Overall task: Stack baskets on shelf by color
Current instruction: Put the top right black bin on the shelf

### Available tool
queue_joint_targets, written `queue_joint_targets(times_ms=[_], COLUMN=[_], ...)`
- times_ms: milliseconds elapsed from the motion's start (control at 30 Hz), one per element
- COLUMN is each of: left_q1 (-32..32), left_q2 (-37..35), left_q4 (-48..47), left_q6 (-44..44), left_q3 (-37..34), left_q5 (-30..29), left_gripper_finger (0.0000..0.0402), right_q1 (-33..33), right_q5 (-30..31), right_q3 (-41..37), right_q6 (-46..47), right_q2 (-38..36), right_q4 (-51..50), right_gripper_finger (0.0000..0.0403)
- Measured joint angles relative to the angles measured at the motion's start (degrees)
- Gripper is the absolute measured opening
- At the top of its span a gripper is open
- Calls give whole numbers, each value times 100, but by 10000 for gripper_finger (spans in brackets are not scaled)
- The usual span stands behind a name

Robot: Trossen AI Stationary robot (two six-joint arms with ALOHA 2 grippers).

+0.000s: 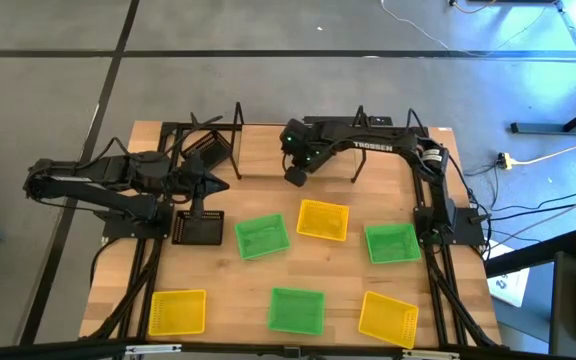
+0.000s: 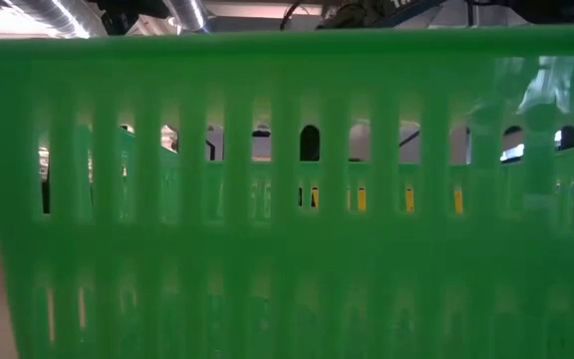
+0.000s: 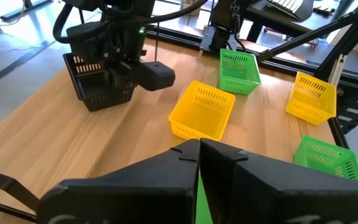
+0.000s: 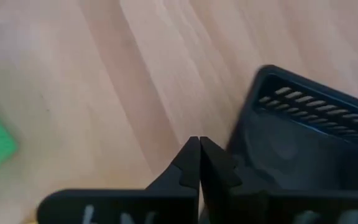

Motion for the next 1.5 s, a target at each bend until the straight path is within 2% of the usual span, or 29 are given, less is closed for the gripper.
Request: queue_joint_targets(times_ms=[400, 467, 533, 633, 767, 933, 1000, 1067, 1233, 1500], left_q1=[0, 1, 1, 2, 1, 2, 0, 2, 1, 0], left_q2=[0, 0, 0, 0, -2, -2, -2, -2, -2, -2], left_q4=[0, -1, 0, -2, -2, -2, -2, -2, 0, 0], left_q6=[2, 2, 2, 2, 2, -2, -9, -34, -37, -42], left_q3=[0, -1, 0, 0, -1, 0, 0, 0, 0, 0], left_q5=[0, 0, 0, 0, 0, 0, 0, 0, 0, 0], left_gripper_finger=[4, 4, 4, 4, 4, 4, 4, 4, 4, 4], right_q1=[-15, -14, 12, 93, 125, -46, -222, -449, -898, -992], right_q5=[820, 804, 539, 79, 20, 908, 1021, 866, 32, -35], right_q3=[0, 0, 0, 2, 228, 416, 424, 420, 416, 413], right_q6=[73, 73, 56, -140, -247, -257, -253, -135, 216, -70], right_q2=[0, 0, -2, -47, -54, -55, -55, -33, 149, 258], right_q4=[-975, -1206, -1286, -921, -226, 451, 535, 492, 457, 447], right_gripper_finger=[0, 0, 0, 0, 0, 0, 0, 0, 0, 0])
